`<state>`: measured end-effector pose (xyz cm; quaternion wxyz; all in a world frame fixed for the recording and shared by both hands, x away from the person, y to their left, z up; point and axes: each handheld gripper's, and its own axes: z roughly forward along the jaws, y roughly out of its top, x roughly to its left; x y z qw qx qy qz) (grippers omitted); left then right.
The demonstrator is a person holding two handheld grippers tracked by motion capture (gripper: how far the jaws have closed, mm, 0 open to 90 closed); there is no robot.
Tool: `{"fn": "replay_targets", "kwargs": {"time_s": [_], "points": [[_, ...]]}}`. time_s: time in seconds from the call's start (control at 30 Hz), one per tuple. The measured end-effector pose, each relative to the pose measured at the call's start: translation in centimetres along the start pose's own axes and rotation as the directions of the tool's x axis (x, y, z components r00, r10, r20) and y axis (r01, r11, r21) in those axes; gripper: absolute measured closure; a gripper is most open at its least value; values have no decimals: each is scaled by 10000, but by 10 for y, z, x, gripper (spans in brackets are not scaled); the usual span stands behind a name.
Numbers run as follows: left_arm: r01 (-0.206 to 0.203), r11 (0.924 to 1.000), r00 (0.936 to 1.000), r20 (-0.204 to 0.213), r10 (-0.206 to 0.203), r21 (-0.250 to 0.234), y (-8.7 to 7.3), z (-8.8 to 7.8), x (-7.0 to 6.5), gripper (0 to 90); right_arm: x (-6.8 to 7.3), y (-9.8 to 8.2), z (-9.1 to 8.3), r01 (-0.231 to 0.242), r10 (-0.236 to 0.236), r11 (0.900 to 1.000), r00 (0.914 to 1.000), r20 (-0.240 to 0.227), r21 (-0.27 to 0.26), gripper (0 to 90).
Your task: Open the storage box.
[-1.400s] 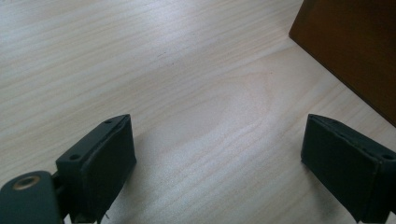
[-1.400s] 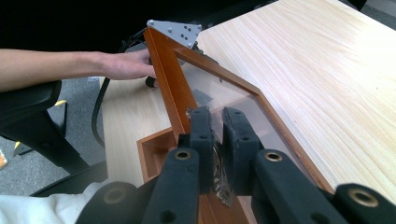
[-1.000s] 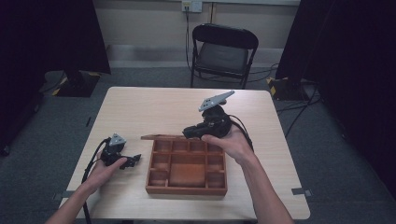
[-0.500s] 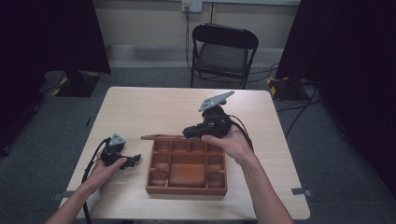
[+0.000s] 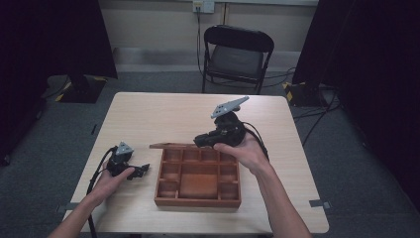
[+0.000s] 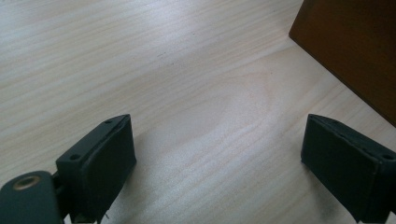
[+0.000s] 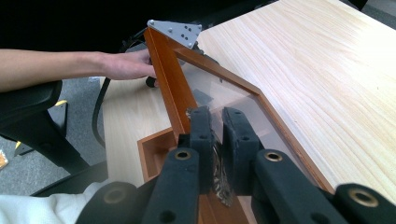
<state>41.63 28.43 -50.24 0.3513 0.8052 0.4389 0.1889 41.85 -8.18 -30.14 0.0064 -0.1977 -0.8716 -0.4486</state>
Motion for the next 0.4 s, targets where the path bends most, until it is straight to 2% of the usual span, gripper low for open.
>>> {"fn": "replay_targets", "kwargs": {"time_s": [0.4], "points": [[5,10000,10000,19,-5,2,0,0,0,91,0,0,0,3,-3,10000,10000,-10,-7,832]]}}
